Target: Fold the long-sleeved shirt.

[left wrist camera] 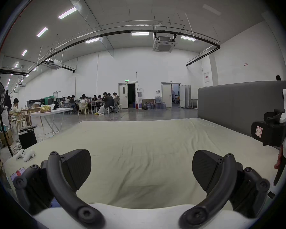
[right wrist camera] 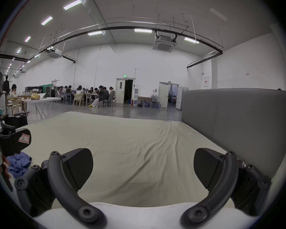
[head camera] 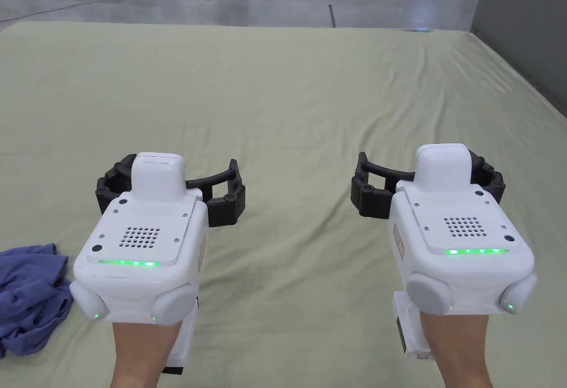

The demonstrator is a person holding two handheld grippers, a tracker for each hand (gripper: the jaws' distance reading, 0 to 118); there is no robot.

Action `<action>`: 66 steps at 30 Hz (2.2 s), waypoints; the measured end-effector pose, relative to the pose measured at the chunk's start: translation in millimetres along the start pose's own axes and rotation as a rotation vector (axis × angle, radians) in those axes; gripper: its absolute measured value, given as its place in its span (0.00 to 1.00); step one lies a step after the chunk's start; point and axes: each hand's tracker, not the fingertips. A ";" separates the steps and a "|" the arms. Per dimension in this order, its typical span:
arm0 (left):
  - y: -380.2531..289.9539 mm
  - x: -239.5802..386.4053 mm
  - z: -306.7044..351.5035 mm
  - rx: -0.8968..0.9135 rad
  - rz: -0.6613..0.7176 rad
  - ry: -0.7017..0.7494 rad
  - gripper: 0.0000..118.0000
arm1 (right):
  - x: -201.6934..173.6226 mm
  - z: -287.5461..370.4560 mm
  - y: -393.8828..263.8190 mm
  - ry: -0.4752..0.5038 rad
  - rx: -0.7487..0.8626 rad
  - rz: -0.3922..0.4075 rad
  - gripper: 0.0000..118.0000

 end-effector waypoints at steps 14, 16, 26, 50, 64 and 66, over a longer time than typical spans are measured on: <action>-1.1 1.4 0.2 0.001 0.003 0.003 1.00 | 1.0 -1.2 -0.6 -0.001 -0.008 0.004 1.00; -1.4 1.5 0.1 0.001 0.003 0.001 1.00 | 0.7 -1.3 -0.9 0.000 -0.010 0.005 1.00; -2.7 2.4 -0.8 -0.005 -0.005 -0.005 1.00 | -0.5 -2.9 2.2 0.091 -0.070 -0.048 1.00; -1.9 3.3 3.0 -0.009 -0.004 0.001 1.00 | -11.2 5.0 25.7 -0.030 -0.098 -0.063 1.00; -1.2 3.2 2.2 -0.013 -0.013 -0.007 1.00 | -7.5 -3.4 26.3 -0.027 -0.160 -0.128 1.00; -0.7 3.1 2.1 -0.012 -0.013 -0.004 1.00 | -7.1 -1.8 24.2 -0.085 -0.145 -0.136 1.00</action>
